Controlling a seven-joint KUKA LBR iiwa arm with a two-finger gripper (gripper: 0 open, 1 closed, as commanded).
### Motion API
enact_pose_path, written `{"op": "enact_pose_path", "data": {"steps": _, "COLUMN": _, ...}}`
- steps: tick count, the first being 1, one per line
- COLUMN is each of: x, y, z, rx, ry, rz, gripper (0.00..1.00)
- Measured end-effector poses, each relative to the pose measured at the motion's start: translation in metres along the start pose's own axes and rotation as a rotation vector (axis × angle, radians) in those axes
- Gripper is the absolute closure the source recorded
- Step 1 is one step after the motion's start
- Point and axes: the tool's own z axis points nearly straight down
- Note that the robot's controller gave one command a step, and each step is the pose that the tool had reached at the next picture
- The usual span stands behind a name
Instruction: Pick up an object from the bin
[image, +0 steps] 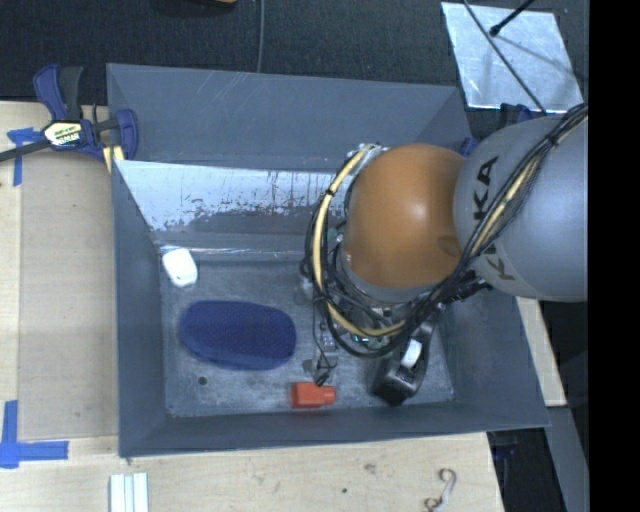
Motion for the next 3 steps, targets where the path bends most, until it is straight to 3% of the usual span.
{"op": "enact_pose_path", "data": {"steps": 1, "x": -0.02, "y": 0.027, "z": 0.063, "rx": 0.0, "ry": -0.003, "rz": -0.32, "gripper": 0.0}}
{"op": "enact_pose_path", "data": {"steps": 2, "x": -0.078, "y": 0.004, "z": 0.118, "rx": 0.0, "ry": -0.009, "rz": -0.535, "gripper": 0.0}}
{"op": "enact_pose_path", "data": {"steps": 3, "x": -0.082, "y": 0.006, "z": 0.114, "rx": -0.001, "ry": -0.025, "rz": -0.532, "gripper": 1.0}}
